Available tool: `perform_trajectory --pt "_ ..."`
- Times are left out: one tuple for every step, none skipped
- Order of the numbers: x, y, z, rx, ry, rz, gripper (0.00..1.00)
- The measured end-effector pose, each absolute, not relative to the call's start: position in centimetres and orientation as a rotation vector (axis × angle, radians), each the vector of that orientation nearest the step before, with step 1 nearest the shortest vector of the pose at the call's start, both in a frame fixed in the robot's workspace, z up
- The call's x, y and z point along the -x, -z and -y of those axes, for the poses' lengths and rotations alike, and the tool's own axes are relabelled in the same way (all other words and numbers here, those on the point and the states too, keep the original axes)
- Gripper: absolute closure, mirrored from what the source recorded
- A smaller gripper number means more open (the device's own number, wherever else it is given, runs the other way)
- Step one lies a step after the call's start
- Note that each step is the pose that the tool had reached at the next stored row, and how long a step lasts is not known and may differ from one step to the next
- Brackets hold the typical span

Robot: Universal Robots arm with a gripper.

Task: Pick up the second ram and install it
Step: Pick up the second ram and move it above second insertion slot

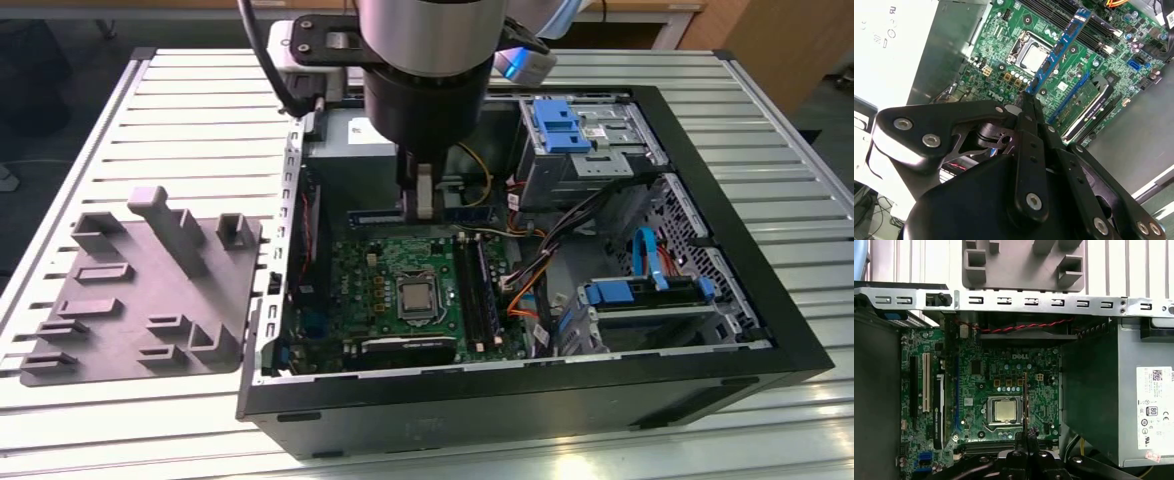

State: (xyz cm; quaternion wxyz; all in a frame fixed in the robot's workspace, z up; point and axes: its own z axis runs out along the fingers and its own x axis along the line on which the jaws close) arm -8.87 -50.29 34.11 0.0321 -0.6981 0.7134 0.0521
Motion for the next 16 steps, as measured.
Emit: perform_trajectory --pt "8.84 -34.09 50.28 2.15 -0.161 -2.196 0.88" --pt "8.82 -34.07 50.28 2.149 -0.161 -2.197 0.88" --pt "8.8 -34.05 50.28 2.149 -0.161 -2.197 0.88" --pt "8.78 -34.02 50.28 2.149 -0.16 -2.197 0.88" --pt "8.75 -34.0 50.28 2.149 -0.161 -2.196 0.88" --pt "8.73 -33.97 50.28 2.149 -0.161 -2.197 0.88" --pt "8.73 -33.93 50.28 2.149 -0.161 -2.197 0.88" --pt "8.71 -33.88 50.29 2.149 -0.161 -2.197 0.88" --pt "8.7 -33.84 50.29 2.149 -0.161 -2.196 0.88" --pt "8.68 -33.79 50.28 2.149 -0.161 -2.196 0.88" --pt "8.67 -33.74 50.28 2.149 -0.161 -2.197 0.88" --pt "8.65 -33.68 50.29 2.149 -0.161 -2.197 0.88" --pt "8.63 -33.63 50.29 2.149 -0.161 -2.197 0.88" --pt "8.6 -33.58 50.29 2.149 -0.16 -2.196 0.88" --pt "8.57 -33.53 50.29 2.149 -0.16 -2.196 0.88" --pt "8.55 -33.48 50.28 2.149 -0.161 -2.196 0.88"
